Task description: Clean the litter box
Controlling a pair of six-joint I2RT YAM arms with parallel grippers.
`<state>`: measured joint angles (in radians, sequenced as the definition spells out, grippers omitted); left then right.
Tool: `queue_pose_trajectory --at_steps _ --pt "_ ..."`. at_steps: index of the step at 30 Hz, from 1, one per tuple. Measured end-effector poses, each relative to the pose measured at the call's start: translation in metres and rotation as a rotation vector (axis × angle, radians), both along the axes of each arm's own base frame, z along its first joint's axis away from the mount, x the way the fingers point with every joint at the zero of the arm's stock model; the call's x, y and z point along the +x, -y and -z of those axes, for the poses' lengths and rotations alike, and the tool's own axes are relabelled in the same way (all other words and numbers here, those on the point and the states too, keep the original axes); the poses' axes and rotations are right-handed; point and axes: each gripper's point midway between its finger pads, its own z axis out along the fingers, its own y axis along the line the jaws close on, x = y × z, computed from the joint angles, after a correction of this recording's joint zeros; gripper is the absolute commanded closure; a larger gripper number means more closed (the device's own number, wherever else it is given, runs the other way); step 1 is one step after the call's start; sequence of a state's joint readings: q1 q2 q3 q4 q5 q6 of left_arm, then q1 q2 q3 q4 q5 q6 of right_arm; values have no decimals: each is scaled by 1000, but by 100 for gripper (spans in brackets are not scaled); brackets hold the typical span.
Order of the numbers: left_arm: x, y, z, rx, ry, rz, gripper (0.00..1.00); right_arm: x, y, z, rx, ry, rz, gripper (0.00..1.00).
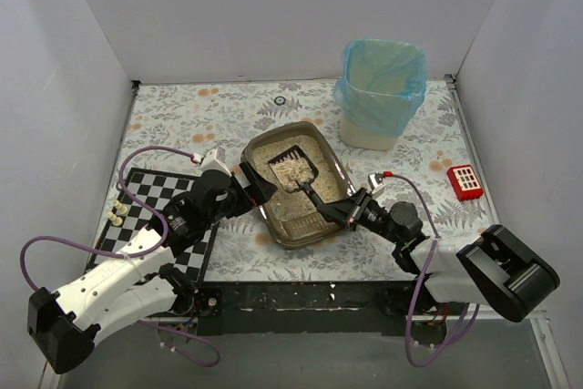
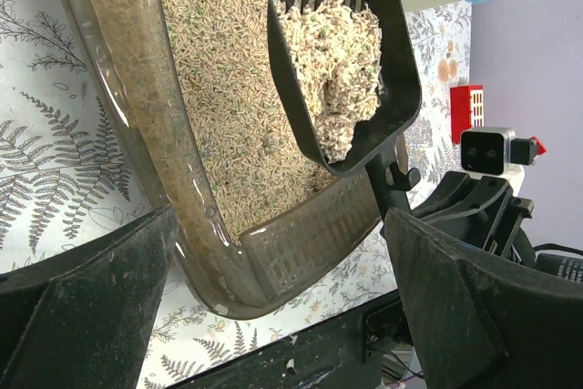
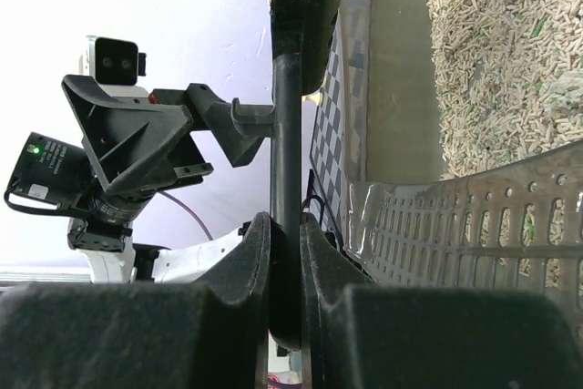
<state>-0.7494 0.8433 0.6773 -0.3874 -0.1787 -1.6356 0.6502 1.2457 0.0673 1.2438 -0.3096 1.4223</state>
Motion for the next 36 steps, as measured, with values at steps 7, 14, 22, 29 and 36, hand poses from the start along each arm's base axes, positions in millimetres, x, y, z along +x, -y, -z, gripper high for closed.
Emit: queue_pose_trajectory --at_steps 7,14,22,29,36 --pt "0 0 0 2 0 -1 2 -4 3 -23 23 109 0 99" --pt "1 -1 1 5 1 -7 2 8 18 -89 34 240 129 99" --pt "2 -1 6 16 -13 -12 2 10 9 -38 -126 49 107 99" --pt "2 -3 6 18 -14 -19 2 5 6 -30 -124 -14 80 99" --pt "1 -4 -1 0 0 -27 2 -7 0 -29 -148 -31 92 99"
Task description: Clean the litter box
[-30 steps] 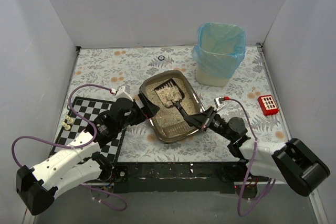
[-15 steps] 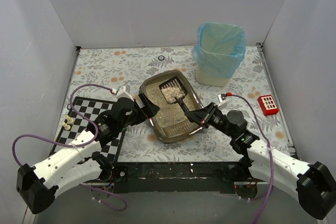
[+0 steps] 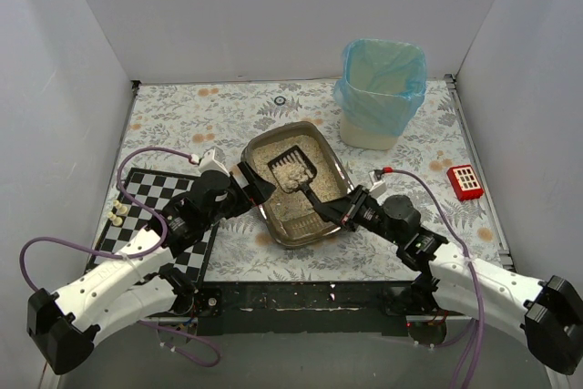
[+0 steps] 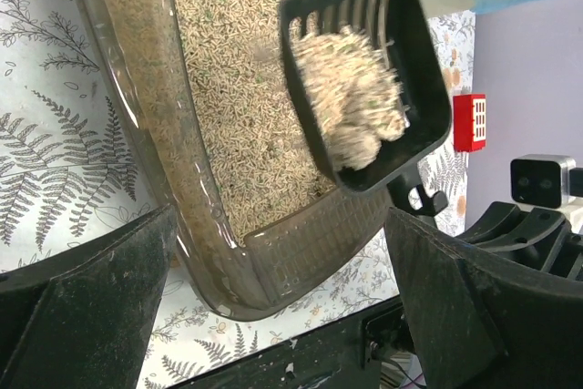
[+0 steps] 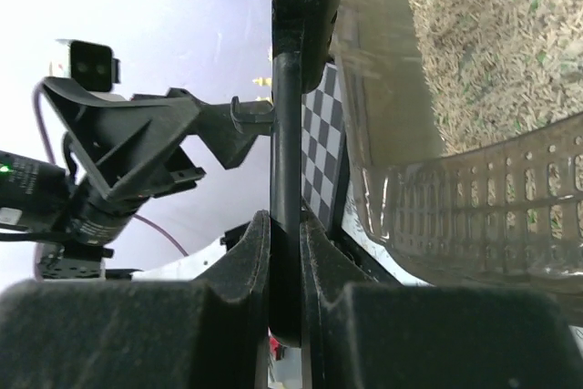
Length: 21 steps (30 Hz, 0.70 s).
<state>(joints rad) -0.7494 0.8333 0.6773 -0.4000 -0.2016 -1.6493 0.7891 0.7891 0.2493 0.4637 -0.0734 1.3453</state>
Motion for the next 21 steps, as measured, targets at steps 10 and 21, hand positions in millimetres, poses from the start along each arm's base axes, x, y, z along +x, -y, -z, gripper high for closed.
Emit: queue_pose_trajectory --at_steps 10,21 --pt "-1 -2 7 10 -29 -11 2 2 7 0 -40 -29 95 99" --pt "-3 -6 14 31 -55 -28 2 5 10 10 -79 -41 122 99"
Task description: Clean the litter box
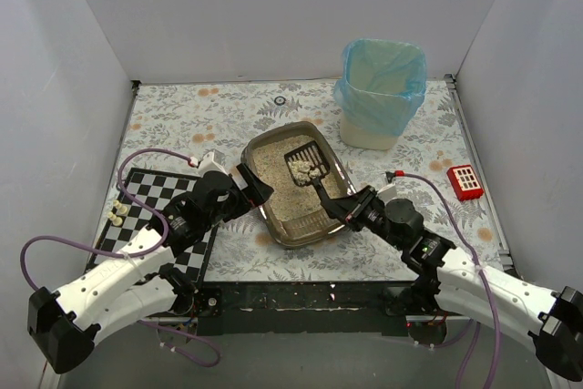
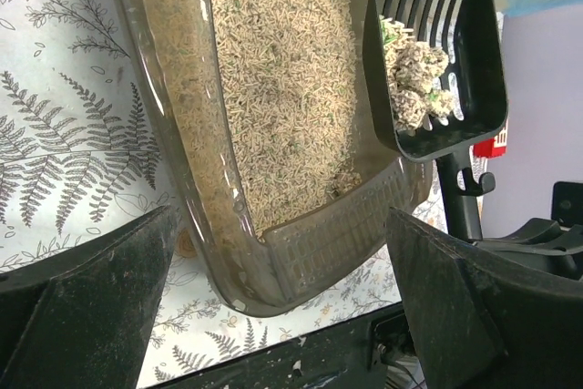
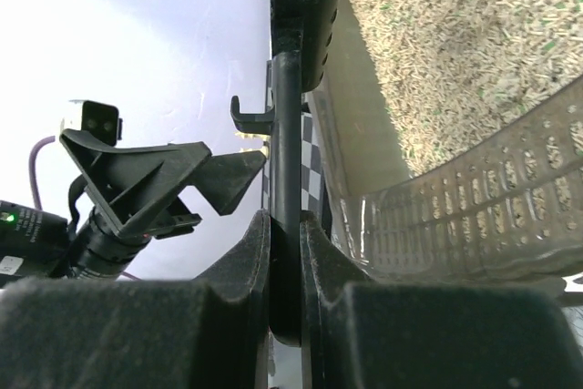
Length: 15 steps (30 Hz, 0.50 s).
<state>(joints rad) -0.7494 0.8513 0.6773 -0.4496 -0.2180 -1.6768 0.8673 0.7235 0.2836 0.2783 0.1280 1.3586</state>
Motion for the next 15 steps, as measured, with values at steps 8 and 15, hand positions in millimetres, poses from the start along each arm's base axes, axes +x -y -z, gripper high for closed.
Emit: queue_pose_trajectory --at_steps 8,15 --pt "1 -1 -1 -1 2 -9 2 2 -8 0 -8 -5 -26 99" --pt "2 -1 8 22 -20 -15 2 8 -5 7 -54 -9 -24 99"
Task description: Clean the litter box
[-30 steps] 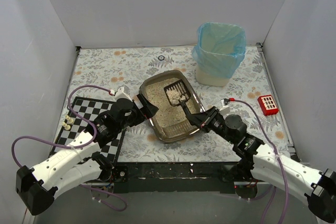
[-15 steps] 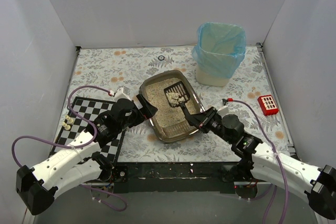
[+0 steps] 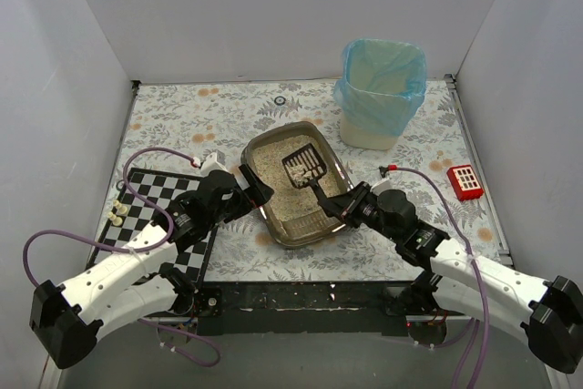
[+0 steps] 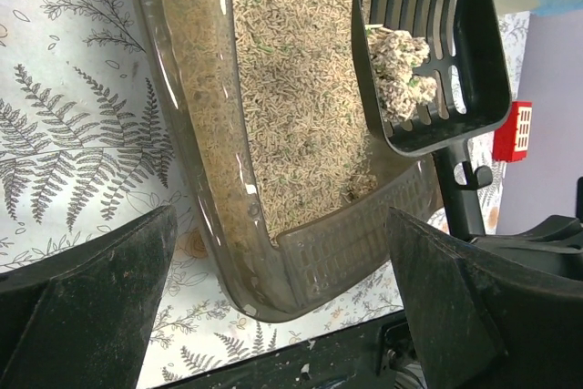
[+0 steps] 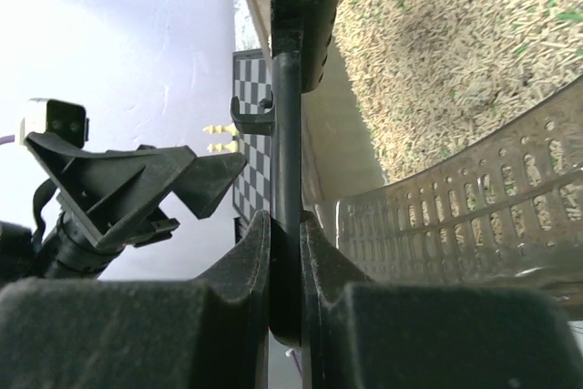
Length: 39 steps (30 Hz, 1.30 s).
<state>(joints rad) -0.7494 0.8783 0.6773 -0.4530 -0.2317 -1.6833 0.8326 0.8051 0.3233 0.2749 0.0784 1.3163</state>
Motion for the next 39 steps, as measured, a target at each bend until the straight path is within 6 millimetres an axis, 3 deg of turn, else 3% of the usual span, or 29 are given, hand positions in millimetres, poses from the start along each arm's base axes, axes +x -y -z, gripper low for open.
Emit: queue_pose_trajectory --at_steps 5,15,22,31,39 --pt "1 2 9 19 -24 4 2 9 0 0 8 -21 -6 99" --pt "1 2 9 19 -24 3 2 5 -6 21 18 -100 -83 99" --pt "0 1 8 18 -22 2 2 2 -7 20 60 -99 -110 99" --pt "-1 -1 6 17 -18 0 2 7 2 29 30 -128 -72 99" --pt "-1 -1 7 21 -23 -1 2 9 -3 15 14 -97 -97 99"
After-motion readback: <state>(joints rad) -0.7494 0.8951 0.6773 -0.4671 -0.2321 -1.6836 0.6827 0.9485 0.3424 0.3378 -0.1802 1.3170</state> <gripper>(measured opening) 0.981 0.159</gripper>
